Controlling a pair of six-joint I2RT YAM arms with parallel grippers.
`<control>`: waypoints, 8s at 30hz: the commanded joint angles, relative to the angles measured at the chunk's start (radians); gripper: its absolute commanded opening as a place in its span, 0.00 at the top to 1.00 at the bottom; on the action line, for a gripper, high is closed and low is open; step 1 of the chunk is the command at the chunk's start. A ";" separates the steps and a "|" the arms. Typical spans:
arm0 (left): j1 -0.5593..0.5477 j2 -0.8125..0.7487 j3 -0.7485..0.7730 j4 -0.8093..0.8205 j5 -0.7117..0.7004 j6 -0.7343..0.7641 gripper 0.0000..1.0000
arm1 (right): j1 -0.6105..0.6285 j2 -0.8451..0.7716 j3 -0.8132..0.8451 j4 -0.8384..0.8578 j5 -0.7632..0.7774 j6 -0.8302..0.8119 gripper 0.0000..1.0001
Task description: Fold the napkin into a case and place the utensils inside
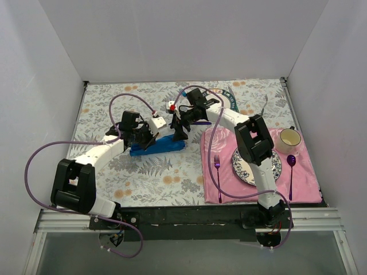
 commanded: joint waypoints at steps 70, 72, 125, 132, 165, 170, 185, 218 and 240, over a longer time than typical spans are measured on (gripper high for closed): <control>0.431 -0.088 0.253 -0.223 0.055 -0.368 0.27 | 0.229 -0.301 -0.413 0.495 0.641 -0.265 0.99; 0.443 -0.090 0.244 -0.223 0.047 -0.373 0.27 | 0.261 -0.339 -0.509 0.567 0.693 -0.299 0.99; 0.239 0.219 0.101 -0.303 -0.041 -0.292 0.87 | 0.146 -0.227 -0.369 -0.017 0.339 -0.030 0.80; 0.239 0.249 0.119 -0.298 -0.058 -0.295 0.87 | 0.186 -0.221 -0.393 -0.024 0.341 -0.058 0.78; 0.241 0.377 0.280 -0.288 -0.054 -0.295 0.68 | 0.336 -0.174 -0.330 -0.002 0.271 0.023 0.65; 0.244 0.383 0.310 -0.297 -0.016 -0.290 0.60 | 0.367 -0.181 -0.235 -0.017 0.194 0.084 0.61; 0.360 0.231 0.300 -0.312 0.037 -0.414 0.58 | 0.238 -0.204 -0.143 -0.054 0.211 0.129 0.57; 0.337 0.257 0.457 -0.200 0.167 -0.463 0.02 | 0.163 -0.304 -0.059 0.010 0.226 0.275 0.29; 0.343 -0.045 0.354 0.051 0.202 -0.568 0.02 | -0.173 0.004 0.345 -0.395 0.410 -0.216 0.12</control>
